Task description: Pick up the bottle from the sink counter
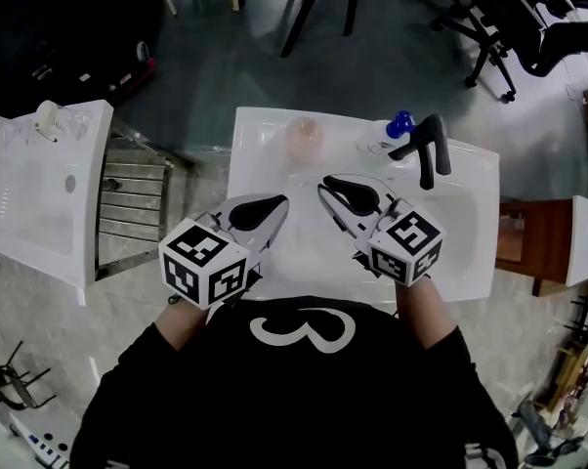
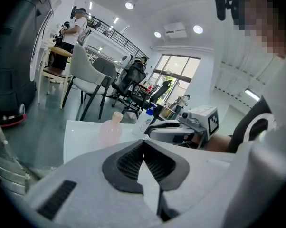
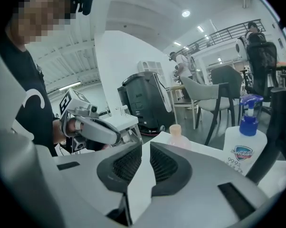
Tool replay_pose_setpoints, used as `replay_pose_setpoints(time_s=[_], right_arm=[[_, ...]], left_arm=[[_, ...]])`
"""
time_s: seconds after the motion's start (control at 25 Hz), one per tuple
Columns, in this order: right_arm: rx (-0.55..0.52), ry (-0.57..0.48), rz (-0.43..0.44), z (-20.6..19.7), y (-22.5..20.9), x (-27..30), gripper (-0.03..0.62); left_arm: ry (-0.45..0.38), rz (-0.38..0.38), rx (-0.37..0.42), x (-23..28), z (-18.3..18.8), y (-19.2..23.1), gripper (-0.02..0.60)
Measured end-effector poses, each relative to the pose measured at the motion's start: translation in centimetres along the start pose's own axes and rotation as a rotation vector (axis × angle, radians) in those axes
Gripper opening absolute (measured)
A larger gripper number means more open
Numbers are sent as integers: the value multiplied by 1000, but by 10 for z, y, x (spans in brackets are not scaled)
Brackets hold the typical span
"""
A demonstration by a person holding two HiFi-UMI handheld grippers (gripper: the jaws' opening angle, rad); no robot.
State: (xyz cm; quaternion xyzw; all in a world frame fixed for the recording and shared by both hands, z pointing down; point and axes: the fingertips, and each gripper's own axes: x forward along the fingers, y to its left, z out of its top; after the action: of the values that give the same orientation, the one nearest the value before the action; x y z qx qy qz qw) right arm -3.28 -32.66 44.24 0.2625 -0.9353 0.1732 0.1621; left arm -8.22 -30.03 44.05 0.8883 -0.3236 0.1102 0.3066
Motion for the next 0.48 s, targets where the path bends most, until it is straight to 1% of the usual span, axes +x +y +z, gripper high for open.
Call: replay_pose_setpoints(time_s=[0.08,0.2,0.24,0.32,0.48], right_arm=[[-18,1,3,1,0,6,17],[-15,-15,-7,5,-6,14,21],[-9,-19,-8,5,-9,16,33],[-1,-21,-6,5,-16,21,96],[13,-48,-17,9,-28,32,115]], left_arm=[[-2,5,-11,0,-1,4,15],[-12,21,-24,-1,-2,11,15],[-17,28,-28,-2,-3,13,14],[-25,40,-38,-1,-3,18,15],[-19,43,-64,2,-6,24,15]])
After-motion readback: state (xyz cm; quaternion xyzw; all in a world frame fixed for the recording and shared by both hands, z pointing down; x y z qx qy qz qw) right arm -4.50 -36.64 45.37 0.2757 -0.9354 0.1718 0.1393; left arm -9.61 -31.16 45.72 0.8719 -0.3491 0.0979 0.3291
